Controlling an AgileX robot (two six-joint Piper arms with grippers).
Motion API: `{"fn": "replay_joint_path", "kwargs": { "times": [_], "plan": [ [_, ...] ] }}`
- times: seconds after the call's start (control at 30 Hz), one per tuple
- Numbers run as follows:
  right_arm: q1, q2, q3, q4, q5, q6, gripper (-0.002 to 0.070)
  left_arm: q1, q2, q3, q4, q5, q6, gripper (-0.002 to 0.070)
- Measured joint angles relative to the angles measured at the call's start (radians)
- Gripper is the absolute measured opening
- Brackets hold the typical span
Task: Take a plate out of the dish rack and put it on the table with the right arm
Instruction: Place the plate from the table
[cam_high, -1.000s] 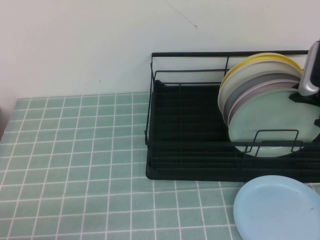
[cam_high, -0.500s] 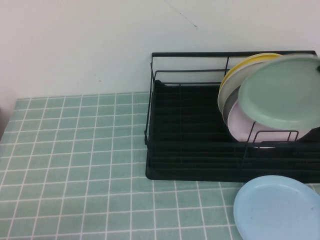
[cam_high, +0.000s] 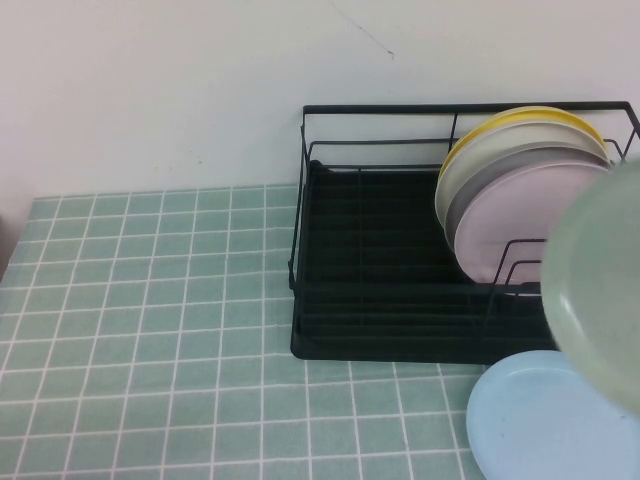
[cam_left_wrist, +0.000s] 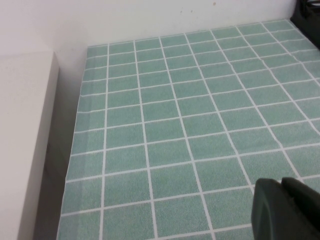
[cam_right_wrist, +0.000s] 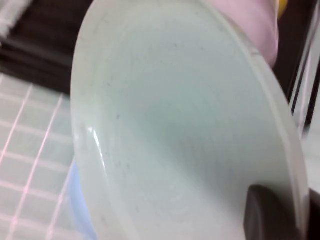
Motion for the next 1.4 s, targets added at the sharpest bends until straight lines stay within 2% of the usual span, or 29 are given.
{"fn": "replay_joint_path", "kwargs": {
  "times": [0.07, 0.17, 0.27, 0.43, 0.77, 1.23, 1.33, 1.4],
  "plan": [
    [0.0, -0.045, 0.086, -0.016, 0.016, 0.115, 0.0083, 0.0, 0.0, 0.0, 0.0, 0.0, 0.0, -0.0003],
    [0.0, -0.071, 0.235, 0.008, -0.004, 0.181, 0.0083, 0.0, 0.0, 0.0, 0.0, 0.0, 0.0, -0.0003],
    [0.0, -0.073, 0.372, 0.1, -0.092, 0.152, 0.0083, 0.0, 0.0, 0.0, 0.0, 0.0, 0.0, -0.0003],
    [0.0, -0.022, 0.517, 0.307, -0.232, 0.003, 0.0083, 0.0, 0.0, 0.0, 0.0, 0.0, 0.0, -0.0003],
    [0.0, 0.165, 0.535, 0.349, -0.388, -0.063, 0.0083, 0.0, 0.0, 0.0, 0.0, 0.0, 0.0, -0.0003],
    [0.0, 0.258, 0.535, 0.363, -0.45, -0.074, 0.0085, 0.0, 0.0, 0.0, 0.0, 0.0, 0.0, -0.0003],
    [0.0, 0.261, 0.535, 0.363, -0.45, -0.074, 0.0124, 0.0, 0.0, 0.0, 0.0, 0.0, 0.0, -0.0003],
    [0.0, 0.261, 0.535, 0.363, -0.45, -0.074, 0.0198, 0.0, 0.0, 0.0, 0.0, 0.0, 0.0, -0.0003]
  ]
}}
